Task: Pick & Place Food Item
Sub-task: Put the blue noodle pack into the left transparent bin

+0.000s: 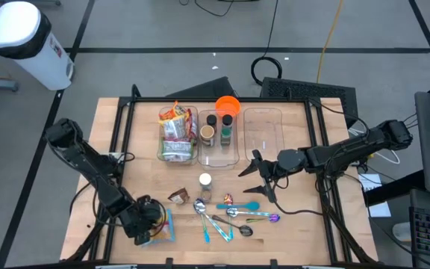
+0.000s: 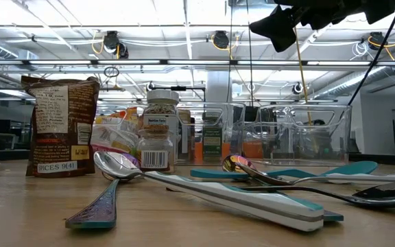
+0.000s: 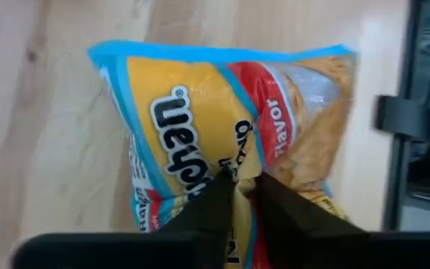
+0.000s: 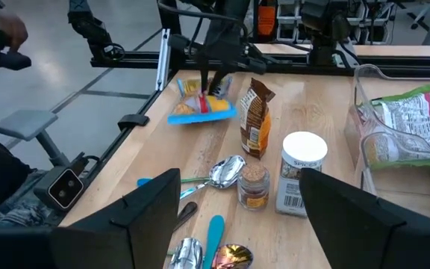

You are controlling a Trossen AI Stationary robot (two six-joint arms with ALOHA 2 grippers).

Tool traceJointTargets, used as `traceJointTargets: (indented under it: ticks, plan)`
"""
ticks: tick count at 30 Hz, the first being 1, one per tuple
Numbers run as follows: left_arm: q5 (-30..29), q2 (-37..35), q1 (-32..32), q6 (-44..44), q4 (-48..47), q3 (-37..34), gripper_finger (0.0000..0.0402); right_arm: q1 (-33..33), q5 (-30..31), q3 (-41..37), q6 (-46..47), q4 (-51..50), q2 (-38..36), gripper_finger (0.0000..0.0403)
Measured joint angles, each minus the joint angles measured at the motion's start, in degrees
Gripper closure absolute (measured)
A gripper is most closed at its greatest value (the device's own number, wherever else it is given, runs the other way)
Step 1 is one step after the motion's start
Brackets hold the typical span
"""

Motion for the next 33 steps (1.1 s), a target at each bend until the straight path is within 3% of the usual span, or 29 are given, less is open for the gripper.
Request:
traceJointTargets:
  ticks: [4,14,18,26,33]
  plan:
    - [2.4,-2.0,0.0,0.6,0.1,0.0,0.0394,0.0,0.0,0.0,0.0,0.0,0.0,0.0138]
    - [2.4,-13.1,0.0,0.0,-1.2,-0.2,0.0395,0.0,0.0,0.0,0.0,0.0,0.0,0.0138]
    - [0.1,-19.6,0.0,3.7,-2.3,-0.2,0.0398,0.0,0.0,0.0,0.0,0.0,0.0,0.0138]
    - [-10.7,-34.6,0.5,19.4,-2.3,-0.2,0.0397,0.0,0.0,0.0,0.0,0.0,0.0,0.0138]
    - [-30.8,-45.4,6.2,37.3,-2.3,0.4,0.0398,0.0,0.0,0.0,-0.2,0.0,0.0,0.0138]
